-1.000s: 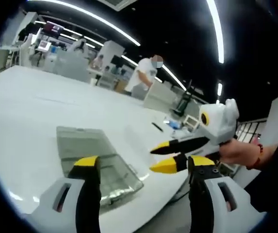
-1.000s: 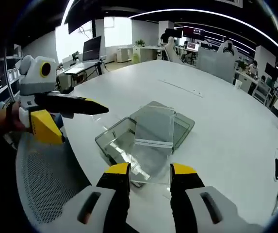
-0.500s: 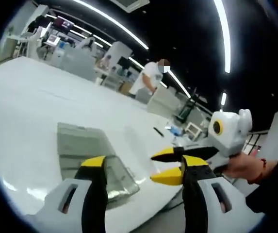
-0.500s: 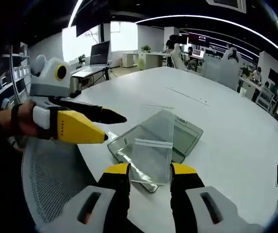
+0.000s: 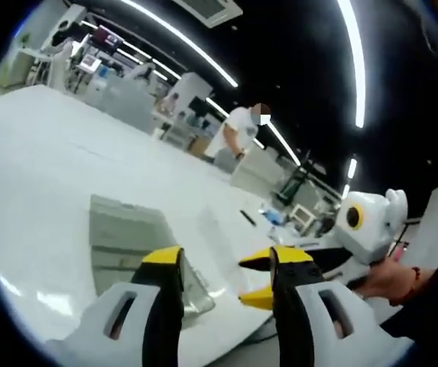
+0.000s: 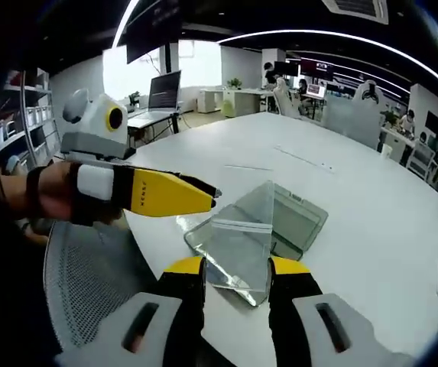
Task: Insert the divider into the dual guide fixture by aligning both edges with the guide slots and pushing it downward to the bottom, including one-sided entry, uneven engagement, binding, and posture correction.
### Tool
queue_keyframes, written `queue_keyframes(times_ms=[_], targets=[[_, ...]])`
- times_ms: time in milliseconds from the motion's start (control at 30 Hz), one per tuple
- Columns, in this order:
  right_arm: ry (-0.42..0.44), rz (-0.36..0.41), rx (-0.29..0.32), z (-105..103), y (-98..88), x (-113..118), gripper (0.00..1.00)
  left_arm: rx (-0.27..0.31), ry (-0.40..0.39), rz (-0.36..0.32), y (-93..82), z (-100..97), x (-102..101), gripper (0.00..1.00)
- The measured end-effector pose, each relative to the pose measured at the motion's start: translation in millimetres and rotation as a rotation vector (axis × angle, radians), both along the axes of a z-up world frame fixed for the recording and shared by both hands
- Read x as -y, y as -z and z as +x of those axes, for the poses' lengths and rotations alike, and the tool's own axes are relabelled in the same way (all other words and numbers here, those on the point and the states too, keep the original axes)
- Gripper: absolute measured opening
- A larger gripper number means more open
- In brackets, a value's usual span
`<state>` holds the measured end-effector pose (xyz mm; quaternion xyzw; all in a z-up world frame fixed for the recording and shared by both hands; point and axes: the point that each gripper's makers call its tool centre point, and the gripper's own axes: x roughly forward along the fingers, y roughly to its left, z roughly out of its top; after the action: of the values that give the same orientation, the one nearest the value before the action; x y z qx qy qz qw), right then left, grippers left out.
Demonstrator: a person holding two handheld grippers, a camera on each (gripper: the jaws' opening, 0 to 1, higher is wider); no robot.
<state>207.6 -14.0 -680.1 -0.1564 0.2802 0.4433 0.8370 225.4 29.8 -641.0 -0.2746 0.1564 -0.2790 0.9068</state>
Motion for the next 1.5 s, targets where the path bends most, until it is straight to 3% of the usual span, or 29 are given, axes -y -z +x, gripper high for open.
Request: queue_keyframes(times_ms=[233, 800, 1100, 1500], targets=[[-0.016, 0.011, 0.011, -1.3, -4.3, -4.2, 0.28, -0.002, -0.011, -0.055, -4.3, 3.9, 0.7, 0.28], [-0.039, 0.052, 0.014, -6.5, -13.4, -15.5, 0.28, -0.017, -0.072, -0.191, -8.5, 7.4, -18.5, 0.05], [-0.074, 0.051, 0.024, -10.0, -13.5, -20.2, 0.28, -0.031, -0.070, -0.232, -9.1, 6.4, -21.2, 0.00], [-0.098, 0.050, -0.001, -10.8, -12.0, -22.7, 0.29, -0.031, -0.047, -0.230, -12.8, 3.8, -19.3, 0.00]])
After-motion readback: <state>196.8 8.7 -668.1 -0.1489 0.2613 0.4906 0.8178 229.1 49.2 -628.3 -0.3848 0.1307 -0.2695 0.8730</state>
